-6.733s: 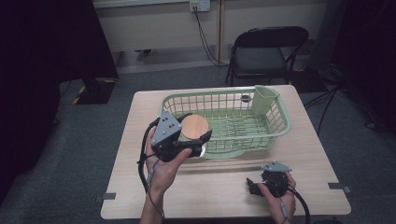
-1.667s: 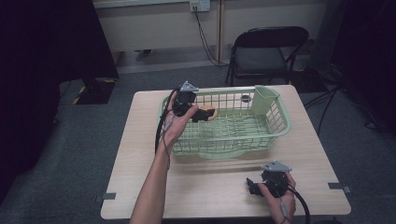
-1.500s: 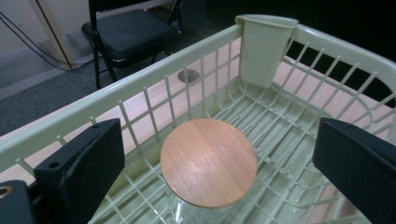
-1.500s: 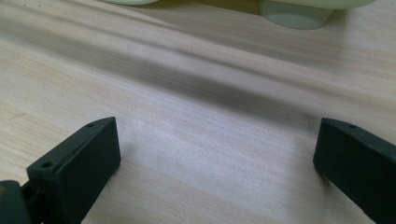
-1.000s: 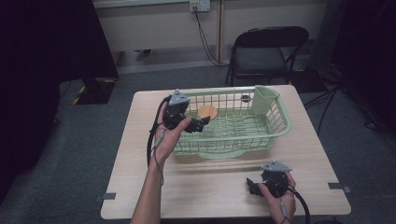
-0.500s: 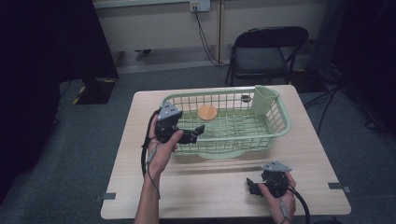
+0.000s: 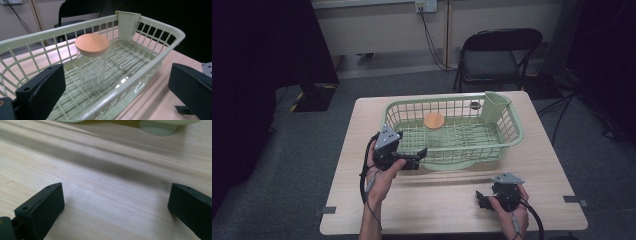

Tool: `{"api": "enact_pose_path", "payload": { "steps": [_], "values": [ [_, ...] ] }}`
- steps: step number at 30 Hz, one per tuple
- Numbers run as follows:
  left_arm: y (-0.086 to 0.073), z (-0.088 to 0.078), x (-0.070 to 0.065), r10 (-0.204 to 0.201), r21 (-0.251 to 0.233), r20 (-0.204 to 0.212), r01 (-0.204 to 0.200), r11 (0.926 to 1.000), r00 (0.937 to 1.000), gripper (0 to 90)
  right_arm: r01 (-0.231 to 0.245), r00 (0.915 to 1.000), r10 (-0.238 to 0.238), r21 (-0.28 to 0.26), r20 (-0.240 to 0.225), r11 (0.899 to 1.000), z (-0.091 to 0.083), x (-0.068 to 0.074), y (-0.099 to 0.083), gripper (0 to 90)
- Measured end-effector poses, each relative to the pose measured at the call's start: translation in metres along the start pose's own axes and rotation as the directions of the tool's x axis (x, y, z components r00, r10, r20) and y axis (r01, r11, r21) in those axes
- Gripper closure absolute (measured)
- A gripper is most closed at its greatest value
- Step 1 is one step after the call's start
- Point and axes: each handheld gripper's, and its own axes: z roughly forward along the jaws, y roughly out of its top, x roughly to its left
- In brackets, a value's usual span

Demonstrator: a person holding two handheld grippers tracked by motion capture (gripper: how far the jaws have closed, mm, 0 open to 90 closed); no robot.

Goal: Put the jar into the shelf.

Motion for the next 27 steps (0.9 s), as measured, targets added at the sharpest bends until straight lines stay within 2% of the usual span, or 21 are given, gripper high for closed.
{"api": "enact_pose_path", "payload": {
  "steps": [7, 13, 15, 20, 22, 25, 27],
  "values": [
    [-0.016, -0.003, -0.009, -0.001, 0.012, -0.017, 0.001, 0.9999, 0.9998, 1.2, 0.0, 1.0, 0.0, 0.0, 0.0, 1.0, 0.0, 0.0, 0.0, 0.0],
    [-0.042, -0.003, -0.015, 0.009, 0.042, -0.046, -0.007, 0.9991, 0.9989, 1.2, 0.0, 1.0, 0.0, 0.0, 0.0, 1.0, 0.0, 0.0, 0.0, 0.0],
    [-0.053, 0.0, -0.015, -0.005, 0.054, -0.036, 0.007, 0.9985, 0.9993, 1.3, 0.0, 1.0, 0.0, 0.0, 0.0, 1.0, 0.0, 0.0, 0.0, 0.0],
    [-0.078, 0.005, -0.012, -0.059, 0.083, -0.053, 0.063, 0.9945, 0.9969, 2.0, 0.0, 1.0, 0.0, 0.0, 0.0, 1.0, 0.0, 0.0, 0.0, 0.0],
    [-0.086, 0.006, -0.01, -0.082, 0.091, -0.056, 0.087, 0.9921, 0.9951, 2.0, 0.0, 1.0, 0.0, 0.0, 0.0, 1.0, 0.0, 0.0, 0.0, 0.0],
    [-0.093, 0.006, -0.009, -0.091, 0.111, -0.066, 0.098, 0.9889, 0.9936, 2.1, 0.0, 1.0, 0.0, 0.0, 0.0, 1.0, 0.0, 0.0, 0.0, 0.0],
    [-0.098, 0.006, -0.009, -0.115, 0.107, -0.07, 0.122, 0.9868, 0.991, 2.1, 0.0, 1.0, 0.0, 0.0, 0.0, 1.0, 0.0, 0.0, 0.0, 0.0]
  ]
}}
